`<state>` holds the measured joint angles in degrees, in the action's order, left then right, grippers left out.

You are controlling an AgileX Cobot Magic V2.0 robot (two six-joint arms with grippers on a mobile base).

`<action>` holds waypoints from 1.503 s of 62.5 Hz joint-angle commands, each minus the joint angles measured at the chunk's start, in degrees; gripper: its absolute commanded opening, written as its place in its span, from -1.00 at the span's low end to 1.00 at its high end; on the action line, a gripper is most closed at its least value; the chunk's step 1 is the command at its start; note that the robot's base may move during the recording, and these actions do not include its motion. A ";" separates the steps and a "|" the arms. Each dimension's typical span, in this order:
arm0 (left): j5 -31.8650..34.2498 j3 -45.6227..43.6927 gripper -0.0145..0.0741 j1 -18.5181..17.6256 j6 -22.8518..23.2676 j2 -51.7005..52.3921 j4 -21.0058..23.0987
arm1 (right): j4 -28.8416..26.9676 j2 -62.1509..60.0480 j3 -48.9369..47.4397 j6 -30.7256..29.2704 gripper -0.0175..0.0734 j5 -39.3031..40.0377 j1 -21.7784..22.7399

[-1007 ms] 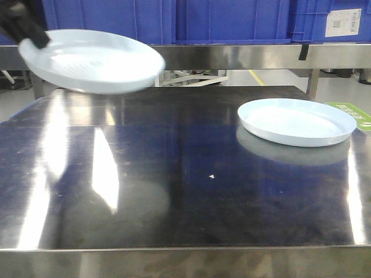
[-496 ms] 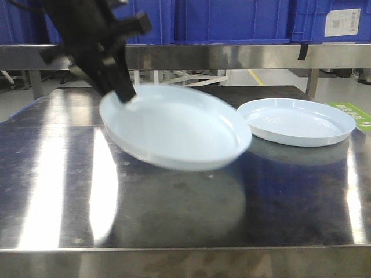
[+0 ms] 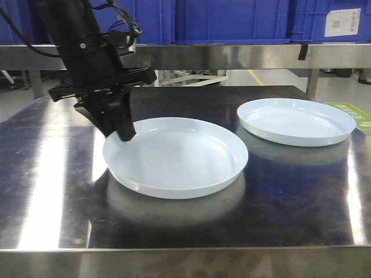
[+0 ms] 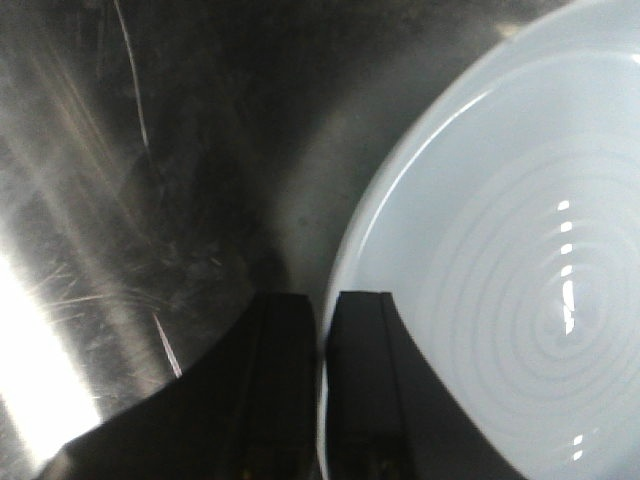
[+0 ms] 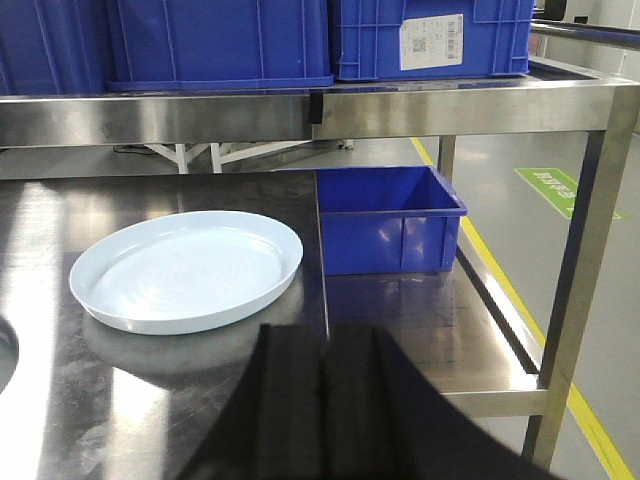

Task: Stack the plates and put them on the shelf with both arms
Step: 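Move the plate toward the table center, lower it, release, then move the right gripper to the rim of the other plate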

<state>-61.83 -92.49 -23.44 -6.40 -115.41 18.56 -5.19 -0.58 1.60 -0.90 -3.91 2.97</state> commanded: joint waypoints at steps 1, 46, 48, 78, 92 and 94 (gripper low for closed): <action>-0.37 -1.79 -0.07 -0.33 0.69 3.42 1.25 | 0.55 -1.24 -0.86 -0.23 -0.49 5.15 0.21; 9.06 10.30 0.15 -0.33 8.19 34.14 -20.35 | 0.55 -1.24 -0.86 -0.23 -0.49 5.06 0.21; 10.81 12.75 0.10 -0.33 8.24 36.61 -20.79 | 0.55 -1.24 -0.86 -0.23 -0.49 5.06 0.21; 42.81 55.24 -0.48 -0.33 8.47 84.14 -21.35 | 0.55 -1.24 -0.86 -0.23 -0.49 5.14 0.21; 44.34 64.13 -0.47 -0.33 11.41 96.35 -21.35 | -2.49 -1.24 -3.30 -0.23 -0.49 3.91 0.21; 44.20 64.47 -0.47 -0.33 11.41 96.35 -21.35 | -2.49 -1.24 -4.10 -0.23 -0.49 3.91 0.21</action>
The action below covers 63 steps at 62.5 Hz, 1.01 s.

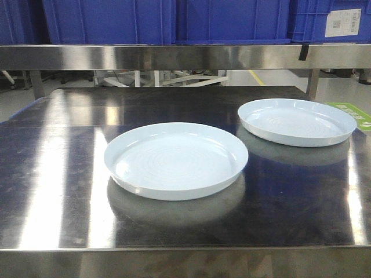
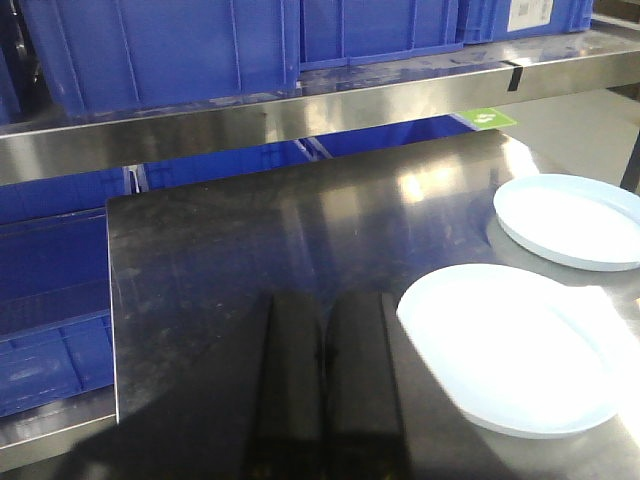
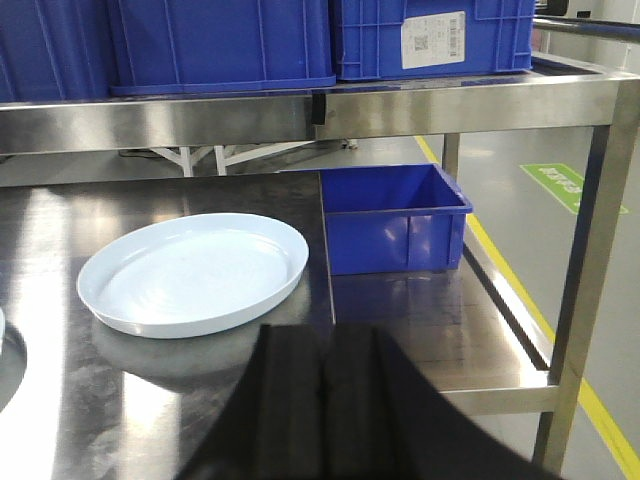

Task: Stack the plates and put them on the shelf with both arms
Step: 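Move the right gripper to the rim of the other plate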

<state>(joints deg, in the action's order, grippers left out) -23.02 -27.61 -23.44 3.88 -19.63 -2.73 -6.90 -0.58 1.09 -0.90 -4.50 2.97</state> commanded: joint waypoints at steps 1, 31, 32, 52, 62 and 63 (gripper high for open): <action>5.40 -0.29 -0.47 -0.33 1.14 0.57 -0.06 | -0.78 -1.18 -4.03 -0.23 -0.49 4.07 0.21; 7.26 -0.07 -0.47 -0.33 1.14 -1.28 -0.06 | -0.78 33.74 -44.40 -0.28 -0.49 -19.58 -1.05; 7.26 -0.07 -0.47 -0.33 1.14 -1.28 -0.06 | -0.78 35.19 -45.67 -0.28 -0.49 -20.48 -1.05; 7.16 -0.07 -0.47 -0.33 1.14 -1.28 -0.06 | -0.73 66.66 -70.91 -0.28 -0.43 -40.78 -1.05; 7.16 -0.07 -0.47 -0.33 1.14 -1.28 0.04 | -0.73 79.20 -79.39 -0.33 0.04 -44.94 -1.05; 7.16 -0.07 -0.47 -0.33 1.14 -1.28 0.04 | -0.73 80.07 -80.02 -0.33 0.08 -45.19 -1.05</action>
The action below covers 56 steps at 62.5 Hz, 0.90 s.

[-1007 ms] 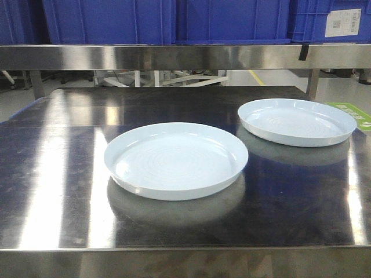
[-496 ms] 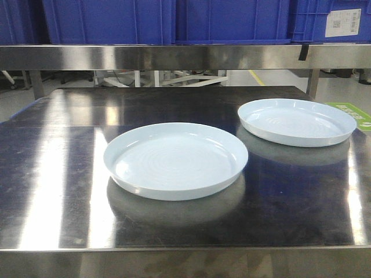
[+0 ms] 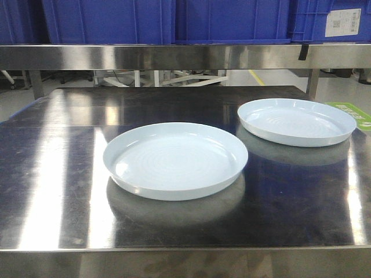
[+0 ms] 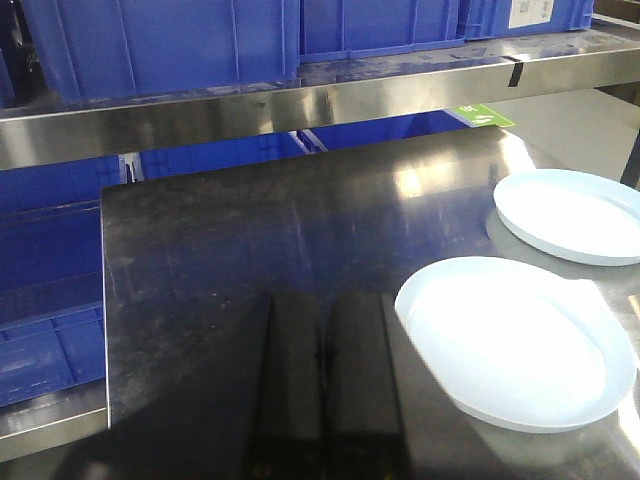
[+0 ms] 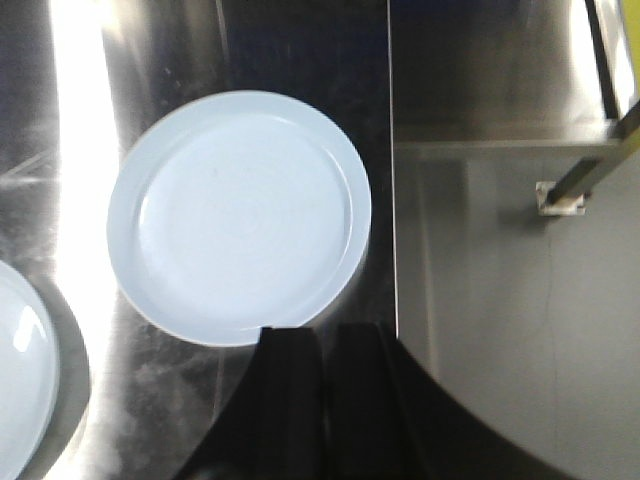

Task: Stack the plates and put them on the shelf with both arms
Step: 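Move the right gripper to the rim of the other plate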

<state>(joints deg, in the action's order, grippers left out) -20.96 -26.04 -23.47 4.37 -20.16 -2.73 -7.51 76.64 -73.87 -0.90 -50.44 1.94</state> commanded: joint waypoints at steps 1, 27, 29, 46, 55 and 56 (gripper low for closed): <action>5.09 -1.64 -0.47 -0.30 0.65 -0.75 0.04 | -0.12 3.71 -5.64 -0.33 0.13 0.48 -0.02; 5.09 -1.64 -0.47 -0.30 0.65 -0.75 0.26 | 0.14 19.94 -9.63 -0.33 0.50 1.77 0.02; 5.09 -1.64 -0.47 -0.30 0.65 -0.75 0.26 | 0.14 20.56 -9.63 -0.33 0.50 2.26 0.02; 5.09 -1.64 -0.47 -0.30 0.65 -0.75 0.26 | 0.14 25.15 -9.63 -0.33 0.50 6.12 0.02; 5.09 -1.64 -0.47 -0.30 0.65 -0.75 0.26 | 0.14 26.95 -9.63 -0.45 0.50 7.94 0.02; 5.09 -1.64 -0.47 -0.30 0.65 -0.75 0.26 | 0.14 27.13 -9.63 -0.45 0.50 8.05 0.02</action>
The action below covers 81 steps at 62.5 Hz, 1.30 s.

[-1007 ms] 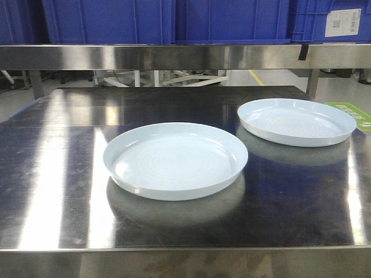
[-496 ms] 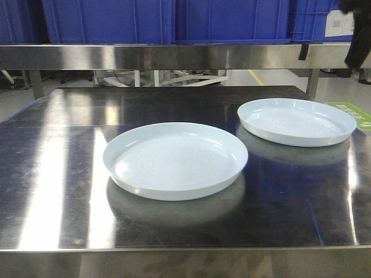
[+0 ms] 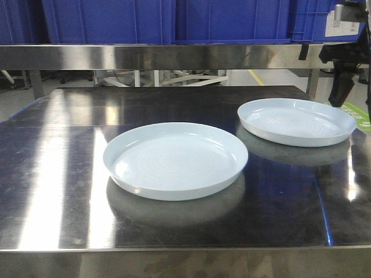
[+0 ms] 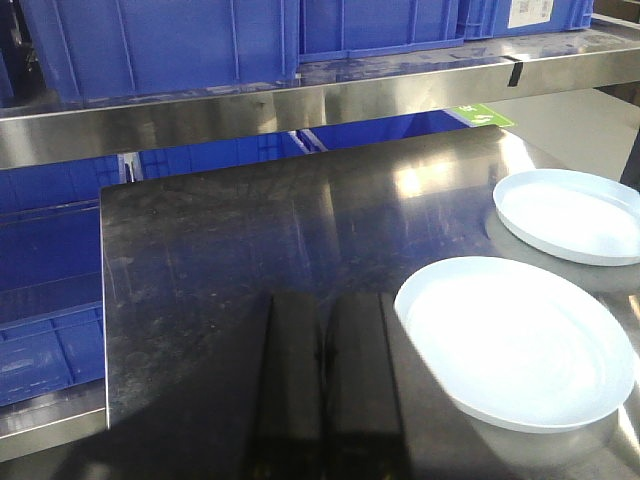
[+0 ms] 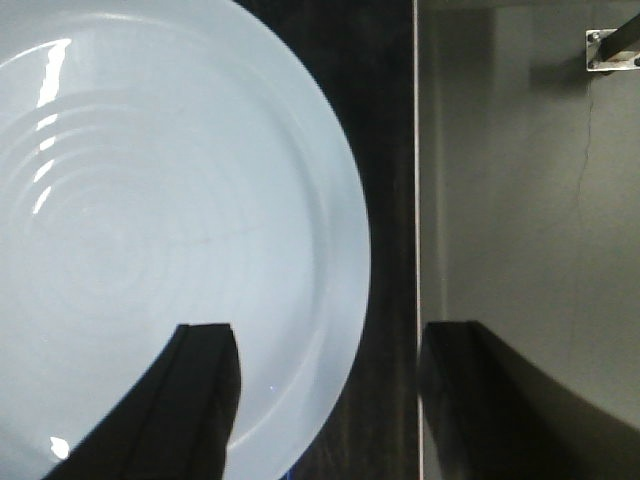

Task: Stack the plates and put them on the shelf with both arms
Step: 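Move the right gripper to the rim of the other plate, then grasp the second plate rim with the right gripper and lift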

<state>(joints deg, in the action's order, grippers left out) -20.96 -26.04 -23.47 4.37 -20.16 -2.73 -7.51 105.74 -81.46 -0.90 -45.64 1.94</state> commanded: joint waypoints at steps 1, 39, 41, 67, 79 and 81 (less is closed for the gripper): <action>5.09 -1.64 -0.47 -0.30 0.65 -0.75 0.26 | 0.14 -1.68 -2.03 -0.45 0.50 3.30 0.02; 5.09 -1.64 -0.47 -0.30 0.65 -0.75 0.26 | 0.14 2.12 -2.03 -1.63 -0.37 3.99 0.02; 5.09 -1.64 -0.47 -0.30 0.65 -0.75 0.26 | 0.14 2.12 -2.03 -1.63 -0.43 3.92 0.02; 5.09 -1.64 -0.47 -0.30 0.65 -0.75 0.26 | -0.67 -4.26 -2.20 -1.63 -0.50 2.08 0.02; 5.09 -1.64 -0.47 -0.30 0.65 -0.75 0.26 | -4.16 -12.20 -2.20 -2.75 -0.50 0.86 -0.99; 5.09 -1.64 -0.47 -0.30 0.65 -0.75 0.26 | -4.93 -13.44 -2.20 -3.51 -0.50 0.41 -1.49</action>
<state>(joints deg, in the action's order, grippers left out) -20.96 -26.04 -23.47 4.37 -20.16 -2.73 -9.58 98.82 -81.97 -2.52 -46.12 1.45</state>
